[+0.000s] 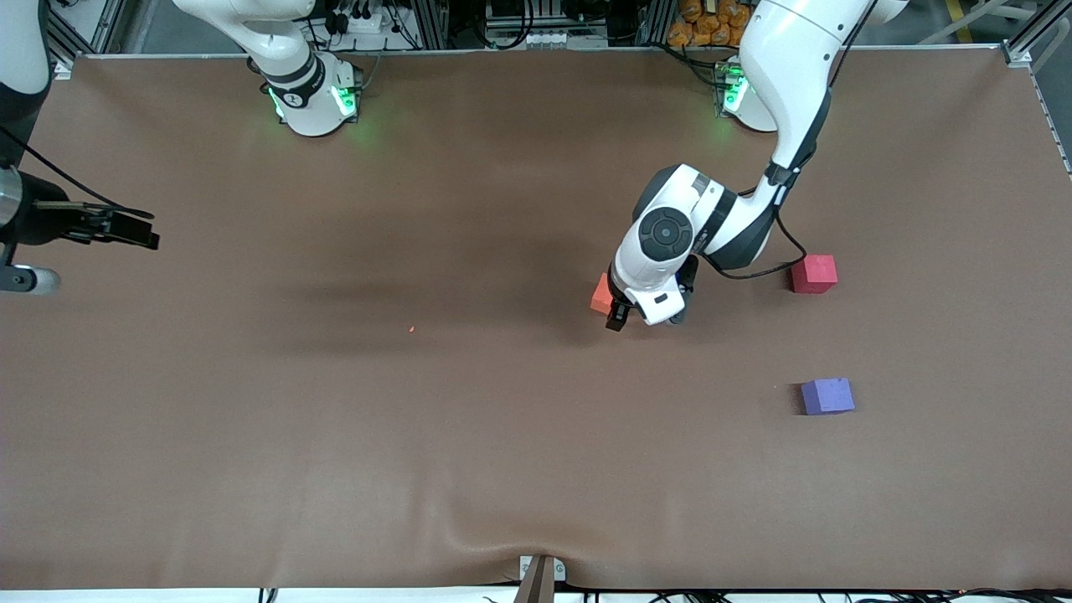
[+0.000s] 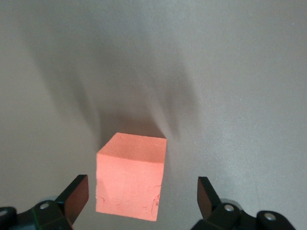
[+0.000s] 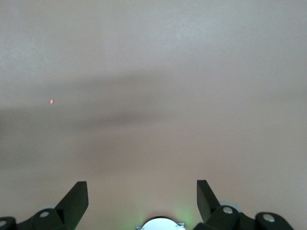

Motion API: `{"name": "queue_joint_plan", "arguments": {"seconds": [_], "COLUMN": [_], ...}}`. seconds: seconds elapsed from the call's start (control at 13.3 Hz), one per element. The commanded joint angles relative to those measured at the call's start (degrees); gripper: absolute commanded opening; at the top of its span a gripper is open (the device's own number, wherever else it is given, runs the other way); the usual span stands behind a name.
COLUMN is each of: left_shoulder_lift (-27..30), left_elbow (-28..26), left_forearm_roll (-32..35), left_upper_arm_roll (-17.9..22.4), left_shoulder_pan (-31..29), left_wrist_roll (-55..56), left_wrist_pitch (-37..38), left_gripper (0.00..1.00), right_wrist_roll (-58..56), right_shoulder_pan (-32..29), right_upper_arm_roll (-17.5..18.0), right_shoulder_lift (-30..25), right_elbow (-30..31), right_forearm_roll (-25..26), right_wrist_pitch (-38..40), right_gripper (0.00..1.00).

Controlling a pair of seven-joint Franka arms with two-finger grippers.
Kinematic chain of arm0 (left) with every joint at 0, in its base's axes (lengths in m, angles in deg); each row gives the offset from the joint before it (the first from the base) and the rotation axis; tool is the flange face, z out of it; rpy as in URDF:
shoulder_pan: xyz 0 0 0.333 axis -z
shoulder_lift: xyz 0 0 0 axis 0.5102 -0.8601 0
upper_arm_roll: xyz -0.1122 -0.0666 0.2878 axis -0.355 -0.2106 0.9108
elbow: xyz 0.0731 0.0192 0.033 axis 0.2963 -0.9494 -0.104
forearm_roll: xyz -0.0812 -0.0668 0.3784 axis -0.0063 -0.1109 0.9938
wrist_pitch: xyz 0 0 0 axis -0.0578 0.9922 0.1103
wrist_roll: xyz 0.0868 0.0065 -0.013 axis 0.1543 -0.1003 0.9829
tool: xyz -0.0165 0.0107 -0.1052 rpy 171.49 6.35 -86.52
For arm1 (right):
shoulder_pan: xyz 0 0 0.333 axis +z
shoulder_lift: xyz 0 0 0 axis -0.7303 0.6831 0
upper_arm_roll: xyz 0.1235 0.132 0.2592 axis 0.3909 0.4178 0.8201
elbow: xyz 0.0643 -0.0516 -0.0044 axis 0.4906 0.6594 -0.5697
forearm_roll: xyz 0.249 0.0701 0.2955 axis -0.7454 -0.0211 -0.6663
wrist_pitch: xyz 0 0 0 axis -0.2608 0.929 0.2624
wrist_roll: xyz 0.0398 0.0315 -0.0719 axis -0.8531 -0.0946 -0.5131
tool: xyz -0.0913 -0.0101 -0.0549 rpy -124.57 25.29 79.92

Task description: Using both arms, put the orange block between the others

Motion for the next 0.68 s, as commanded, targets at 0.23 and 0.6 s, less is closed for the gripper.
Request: {"name": "queue_joint_plan", "arguments": {"seconds": [0.23, 0.6], "left_shoulder_lift": [-1.08, -0.47], "left_elbow": [-2.24, -4.0], "left_forearm_roll": [-1.19, -1.1], "left_upper_arm_roll": [0.19, 0.28], "left_shoulder_pan": [0.68, 1.74], "left_wrist_roll": [0.75, 1.02], "left_wrist_pitch": [-5.78, -5.78], "left_gripper": [1.0, 1.0], "right_wrist_roll": [-3.5, -3.06], "right_shoulder_pan": [1.04, 5.72], "right_upper_arm_roll": [-3.61, -8.11], "right_shoulder_lift": [-0.45, -0.36], "right_elbow": [-0.49, -0.58], "right_forearm_roll": [0.88, 0.0], "right_wrist_pitch": [1.82, 2.79], "right_gripper": [1.0, 1.0]}}
